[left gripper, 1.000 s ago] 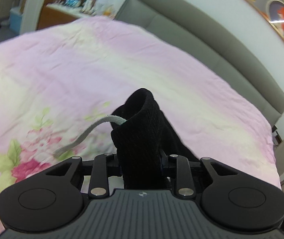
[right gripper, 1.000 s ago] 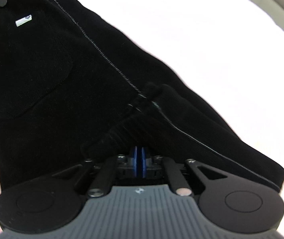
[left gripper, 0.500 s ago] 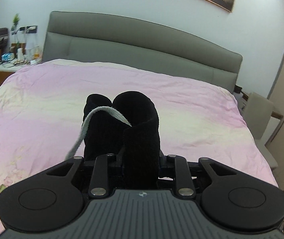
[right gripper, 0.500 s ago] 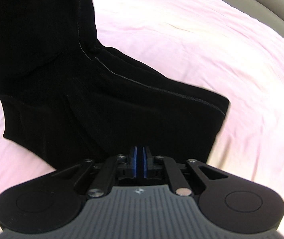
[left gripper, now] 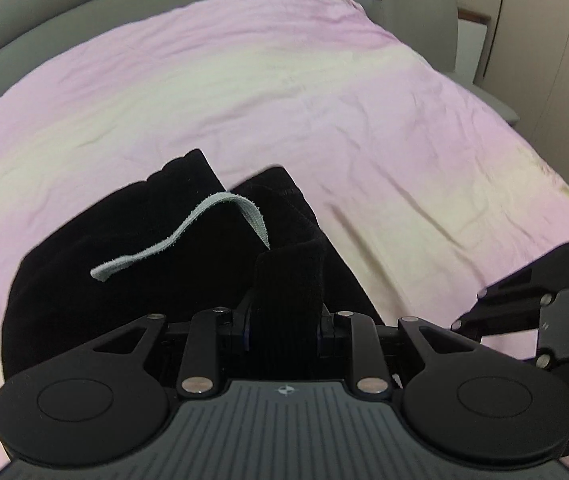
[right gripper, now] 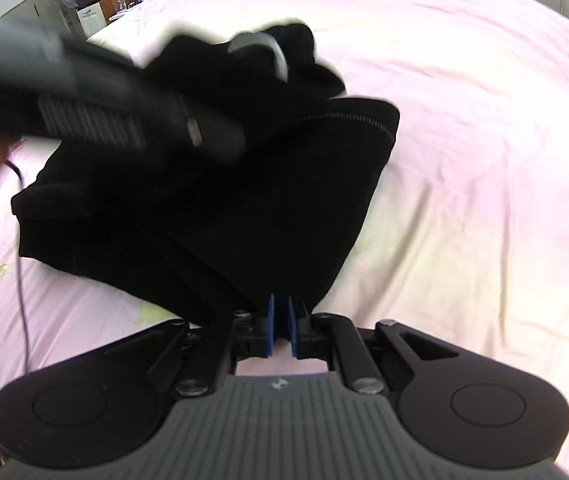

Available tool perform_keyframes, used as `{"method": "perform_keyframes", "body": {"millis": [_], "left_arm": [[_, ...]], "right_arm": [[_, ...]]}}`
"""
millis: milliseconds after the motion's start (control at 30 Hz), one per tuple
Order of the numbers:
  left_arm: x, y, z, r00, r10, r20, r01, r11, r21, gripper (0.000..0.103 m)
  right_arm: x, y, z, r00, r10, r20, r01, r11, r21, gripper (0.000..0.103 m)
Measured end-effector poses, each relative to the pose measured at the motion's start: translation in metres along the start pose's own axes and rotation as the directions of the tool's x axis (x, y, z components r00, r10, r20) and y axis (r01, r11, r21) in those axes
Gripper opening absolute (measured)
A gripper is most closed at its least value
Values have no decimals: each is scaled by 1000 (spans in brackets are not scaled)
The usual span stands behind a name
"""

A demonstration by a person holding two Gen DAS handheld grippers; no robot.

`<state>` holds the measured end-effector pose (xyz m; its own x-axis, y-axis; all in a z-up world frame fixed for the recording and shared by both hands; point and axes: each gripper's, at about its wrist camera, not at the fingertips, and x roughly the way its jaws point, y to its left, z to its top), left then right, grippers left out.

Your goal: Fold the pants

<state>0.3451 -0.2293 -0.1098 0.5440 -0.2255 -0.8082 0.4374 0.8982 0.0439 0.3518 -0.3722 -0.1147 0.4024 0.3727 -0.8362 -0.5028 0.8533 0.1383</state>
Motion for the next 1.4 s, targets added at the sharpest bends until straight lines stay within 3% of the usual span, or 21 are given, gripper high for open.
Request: {"method": "perform_keyframes", "body": {"millis": [133,167,233,267,400,467,533,600,633,667,700,867,1067,1133,1200,1300,1333,1400], "left_arm": [[20,-9,-18,997,-48,-54,50,998,45,37],[20,-7,-18,996,-70,-50,71,997,32,41],[15,4,-18,986,-161,-43,160,987,-30,64],[12,9,-19,977,-208,-38,205,977,-59,67],[-13,28,-24,947,-322,-2,321,944,-83,71],[-29,41,-30,941,-339,9,339,937,-85,71],[-45,57,-38,951,-307,35,308,949,-63,71],[-54,74,-44,973,-225,55,228,972,-54,71],[-59,86,-47,981,-185,59,188,981,-56,71],[-62,99,-51,987,-151,59,155,985,-68,71],[-64,111,-56,991,-121,56,126,988,-88,71],[-66,171,-78,998,37,50,-28,983,-180,70],[-49,216,-103,999,26,37,-15,959,-283,70],[-44,227,-110,999,-2,48,17,952,-305,70],[-39,231,-115,998,-29,55,45,945,-325,70],[-38,237,-120,996,-56,64,75,936,-345,70],[-38,238,-121,996,-60,68,80,934,-348,70],[-38,239,-121,996,-59,71,80,934,-348,70]], "right_arm": [[3,-7,-10,1000,11,-12,-11,1000,0,5],[6,-7,-10,1000,10,-16,-10,1000,1,10],[5,-10,-12,1000,-3,-18,3,1000,5,18],[3,-10,-12,1000,-8,-19,8,1000,9,19],[-7,-10,-7,1000,-24,-10,24,1000,18,24],[-13,2,4,999,-36,2,36,999,17,24],[-22,5,9,999,-42,18,41,999,25,24],[-26,10,17,998,-43,45,42,999,35,26],[-30,11,22,997,-37,65,34,998,43,29],[-33,12,29,995,-22,93,16,998,57,39],[-34,13,35,993,-9,115,0,997,72,45],[-3,22,58,991,20,134,-40,988,151,46],[41,9,83,993,23,119,-57,956,289,46],[56,-4,89,992,35,124,-80,923,377,47],[69,-17,92,987,72,144,-131,875,466,55],[83,-26,96,979,116,166,-190,809,556,53],[84,-23,98,981,107,164,-182,810,557,42],[76,-5,108,987,54,148,-119,871,477,33]]}}
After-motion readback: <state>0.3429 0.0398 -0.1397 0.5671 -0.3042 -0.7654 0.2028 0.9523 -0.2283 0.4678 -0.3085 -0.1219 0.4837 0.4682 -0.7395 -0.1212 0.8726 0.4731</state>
